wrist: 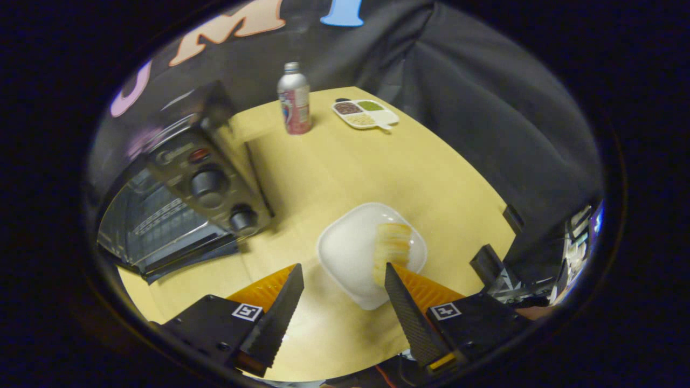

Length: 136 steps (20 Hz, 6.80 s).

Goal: Open the toaster oven, put the food inside, and close the toaster oven door.

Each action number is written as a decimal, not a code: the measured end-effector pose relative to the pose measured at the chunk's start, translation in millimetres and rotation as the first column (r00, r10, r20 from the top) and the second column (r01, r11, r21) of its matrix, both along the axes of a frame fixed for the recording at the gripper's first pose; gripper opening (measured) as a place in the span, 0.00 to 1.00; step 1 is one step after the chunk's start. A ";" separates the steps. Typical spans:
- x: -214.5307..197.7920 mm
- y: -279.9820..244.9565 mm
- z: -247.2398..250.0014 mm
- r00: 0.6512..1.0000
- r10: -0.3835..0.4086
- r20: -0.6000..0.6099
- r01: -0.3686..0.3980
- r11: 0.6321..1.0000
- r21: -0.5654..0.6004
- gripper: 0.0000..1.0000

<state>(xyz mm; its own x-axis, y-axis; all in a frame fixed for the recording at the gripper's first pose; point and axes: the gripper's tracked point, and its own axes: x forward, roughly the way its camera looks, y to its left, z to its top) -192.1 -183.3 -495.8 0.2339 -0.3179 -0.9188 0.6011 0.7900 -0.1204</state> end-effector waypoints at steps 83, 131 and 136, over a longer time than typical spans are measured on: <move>155.8 244.8 24.5 0.649 -0.586 0.484 0.220 0.754 0.619 0.62; -82.3 265.4 -24.9 0.784 0.574 0.235 -0.609 0.784 0.119 1.00; -68.4 269.5 -33.3 0.781 0.577 0.240 -0.612 0.783 0.109 1.00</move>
<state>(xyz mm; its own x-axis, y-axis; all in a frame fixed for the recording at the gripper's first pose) -260.5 86.2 -529.1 0.4918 0.0989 -0.8651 0.0008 0.9935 0.1140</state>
